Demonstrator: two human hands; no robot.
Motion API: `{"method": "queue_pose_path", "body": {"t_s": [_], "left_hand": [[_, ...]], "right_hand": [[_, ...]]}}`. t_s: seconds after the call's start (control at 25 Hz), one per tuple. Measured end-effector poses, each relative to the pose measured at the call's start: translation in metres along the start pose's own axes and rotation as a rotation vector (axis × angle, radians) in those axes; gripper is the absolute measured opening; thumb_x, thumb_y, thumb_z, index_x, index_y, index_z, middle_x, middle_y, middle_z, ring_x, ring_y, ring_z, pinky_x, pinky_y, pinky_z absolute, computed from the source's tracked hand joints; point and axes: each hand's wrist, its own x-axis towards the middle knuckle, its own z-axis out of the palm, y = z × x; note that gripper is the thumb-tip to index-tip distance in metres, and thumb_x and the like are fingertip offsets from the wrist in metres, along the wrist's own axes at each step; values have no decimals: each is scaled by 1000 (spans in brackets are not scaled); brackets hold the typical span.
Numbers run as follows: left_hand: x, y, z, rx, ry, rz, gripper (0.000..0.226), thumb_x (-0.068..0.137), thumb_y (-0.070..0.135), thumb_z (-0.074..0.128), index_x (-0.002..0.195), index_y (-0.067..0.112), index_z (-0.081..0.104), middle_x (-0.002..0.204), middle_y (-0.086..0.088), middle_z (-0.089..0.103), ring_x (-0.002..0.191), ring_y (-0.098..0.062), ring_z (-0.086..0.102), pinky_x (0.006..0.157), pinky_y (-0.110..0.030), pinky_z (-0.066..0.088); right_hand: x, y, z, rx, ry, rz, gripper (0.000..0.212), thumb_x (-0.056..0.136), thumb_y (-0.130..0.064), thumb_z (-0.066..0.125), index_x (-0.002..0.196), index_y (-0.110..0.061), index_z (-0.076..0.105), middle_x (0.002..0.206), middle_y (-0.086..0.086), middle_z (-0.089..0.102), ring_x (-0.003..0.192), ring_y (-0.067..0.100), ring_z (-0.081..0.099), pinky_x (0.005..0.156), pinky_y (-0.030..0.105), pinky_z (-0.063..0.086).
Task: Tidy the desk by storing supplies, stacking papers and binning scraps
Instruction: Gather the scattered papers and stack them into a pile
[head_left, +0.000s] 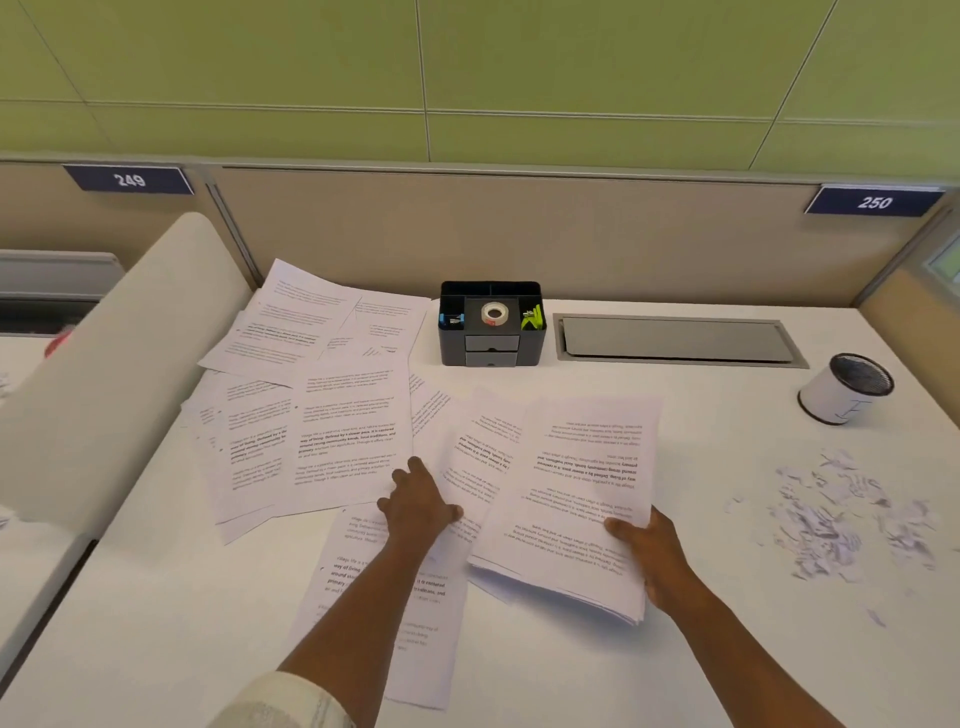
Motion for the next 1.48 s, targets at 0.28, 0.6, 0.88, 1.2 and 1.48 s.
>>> {"method": "queue_pose_path", "body": {"t_s": [0.28, 0.6, 0.88, 1.2, 1.48], "left_hand": [[0, -24, -14, -357, 48, 113, 46, 87, 33, 74, 123, 9, 57, 120, -9, 68, 108, -30, 65, 88, -38, 52], [18, -116, -59, -711, 167, -85, 44, 86, 30, 77, 119, 5, 61, 117, -17, 68, 102, -34, 64, 90, -45, 54], [45, -168, -78, -682, 226, -188, 46, 92, 28, 69, 129, 3, 58, 130, -18, 62, 120, -38, 57, 102, -47, 47], [74, -169, -93, -406, 349, -140, 63, 86, 30, 74, 136, 3, 46, 132, -25, 48, 121, -43, 51, 103, -50, 43], [103, -134, -102, -105, 152, -282, 84, 84, 52, 69, 142, 3, 35, 141, -19, 41, 125, -39, 50, 105, -46, 39]], "right_hand": [[-17, -2, 14, 51, 1, -22, 32, 88, 6, 63, 114, -13, 66, 109, 8, 75, 96, 32, 72, 81, 45, 59], [-25, -9, 95, 66, -134, -53, 31, 88, 5, 64, 115, -11, 65, 107, 9, 75, 94, 30, 74, 71, 37, 61], [-20, -15, 165, 10, -180, -61, 31, 89, 4, 64, 115, -13, 65, 107, 7, 76, 95, 28, 73, 76, 38, 61], [-7, -16, 196, -51, -150, -47, 33, 88, 5, 64, 117, -12, 64, 110, 10, 74, 100, 33, 71, 90, 51, 56], [12, -3, 201, -141, -111, 2, 35, 89, 7, 61, 119, -11, 63, 111, 11, 74, 98, 32, 71, 90, 53, 56]]}}
